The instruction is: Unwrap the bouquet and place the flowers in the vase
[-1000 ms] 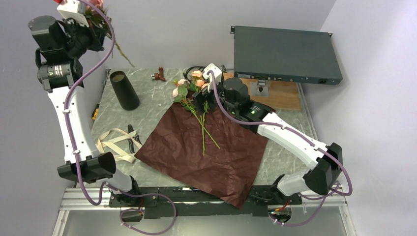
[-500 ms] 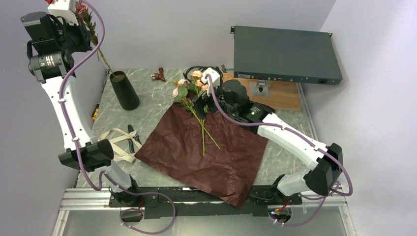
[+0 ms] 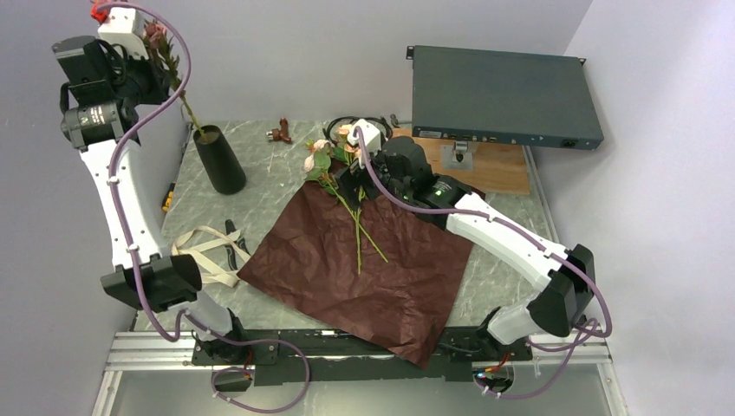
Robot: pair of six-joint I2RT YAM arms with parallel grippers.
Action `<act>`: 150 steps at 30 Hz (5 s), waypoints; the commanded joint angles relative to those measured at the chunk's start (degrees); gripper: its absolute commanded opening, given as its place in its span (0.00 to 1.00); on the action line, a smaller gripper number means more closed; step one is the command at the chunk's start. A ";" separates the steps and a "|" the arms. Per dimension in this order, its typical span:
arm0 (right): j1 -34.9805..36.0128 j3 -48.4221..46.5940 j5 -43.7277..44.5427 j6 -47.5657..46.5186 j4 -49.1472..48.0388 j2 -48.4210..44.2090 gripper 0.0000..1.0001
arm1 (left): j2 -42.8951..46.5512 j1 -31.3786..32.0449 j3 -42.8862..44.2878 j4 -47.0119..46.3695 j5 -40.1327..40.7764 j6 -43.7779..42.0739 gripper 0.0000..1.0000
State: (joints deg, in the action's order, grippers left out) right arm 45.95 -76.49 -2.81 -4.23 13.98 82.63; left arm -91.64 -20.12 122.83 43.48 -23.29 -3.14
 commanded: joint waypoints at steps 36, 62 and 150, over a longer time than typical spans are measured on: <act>-9.22 -8.20 -3.82 8.19 10.55 9.61 0.98 | -3.94 -1.14 -9.98 2.30 -3.01 3.77 0.69; -7.58 -14.48 5.37 21.61 15.04 25.04 0.66 | 13.55 4.40 -24.58 0.01 -13.29 -1.79 0.92; -11.79 -6.85 -10.97 28.52 -11.00 10.77 0.00 | 6.78 8.11 -19.22 -2.44 -34.79 11.37 0.93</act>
State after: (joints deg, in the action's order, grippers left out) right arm 33.45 -84.12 -10.15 28.88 13.04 97.84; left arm -84.16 -12.38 101.32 43.16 -49.45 4.73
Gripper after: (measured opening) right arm 0.032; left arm 0.929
